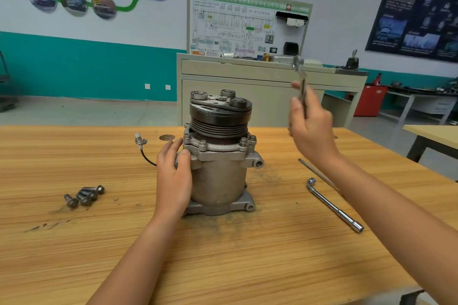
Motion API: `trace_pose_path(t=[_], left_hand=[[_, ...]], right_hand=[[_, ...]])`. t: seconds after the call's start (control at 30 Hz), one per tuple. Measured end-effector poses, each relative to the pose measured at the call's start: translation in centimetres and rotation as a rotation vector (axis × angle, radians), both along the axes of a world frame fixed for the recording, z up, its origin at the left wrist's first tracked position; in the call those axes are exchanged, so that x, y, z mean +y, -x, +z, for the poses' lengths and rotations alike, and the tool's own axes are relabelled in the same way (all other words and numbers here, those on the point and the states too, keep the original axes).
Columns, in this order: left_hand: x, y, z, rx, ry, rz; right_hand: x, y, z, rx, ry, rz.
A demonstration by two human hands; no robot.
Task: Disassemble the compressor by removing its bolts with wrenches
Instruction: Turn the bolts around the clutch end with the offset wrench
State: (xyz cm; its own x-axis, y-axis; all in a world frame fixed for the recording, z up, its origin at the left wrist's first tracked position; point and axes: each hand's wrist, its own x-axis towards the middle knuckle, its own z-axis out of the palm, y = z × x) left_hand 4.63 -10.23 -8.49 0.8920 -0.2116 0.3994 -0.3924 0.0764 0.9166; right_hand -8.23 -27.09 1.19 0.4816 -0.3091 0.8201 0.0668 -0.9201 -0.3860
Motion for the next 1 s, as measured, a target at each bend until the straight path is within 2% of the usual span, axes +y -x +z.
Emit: trace_pose_path(t=[0.07,0.13,0.2,0.3,0.63,0.83,1.0], left_hand=[[-0.1,0.1,0.0,0.013,0.015,0.002],[-0.1,0.3,0.0,0.004,0.017,-0.003],[0.1,0.5,-0.4,-0.021,0.004,-0.008],[0.5,0.8,-1.3,-0.057,-0.024,-0.02],[0.5,0.7,-1.8,-0.097,-0.048,-0.023],[0.8,0.8,-2.1,-0.153,-0.082,0.003],[1.1,1.0,-2.1,-0.164,-0.054,0.027]], right_hand=[[1.0,1.8,0.4,0.114,0.139,-0.087],[2.3,3.1,0.4,0.408,0.305,-0.204],[3.5,3.9,-0.1,0.609,0.392,-0.317],[5.0,4.0,-0.6,0.732,0.468,-0.408],[8.1,3.0,1.3,0.95,0.669,-0.541],[6.7,3.1,0.9,0.925,0.696,-0.515],[3.5,2.3,1.2,0.854,0.806,-0.551]])
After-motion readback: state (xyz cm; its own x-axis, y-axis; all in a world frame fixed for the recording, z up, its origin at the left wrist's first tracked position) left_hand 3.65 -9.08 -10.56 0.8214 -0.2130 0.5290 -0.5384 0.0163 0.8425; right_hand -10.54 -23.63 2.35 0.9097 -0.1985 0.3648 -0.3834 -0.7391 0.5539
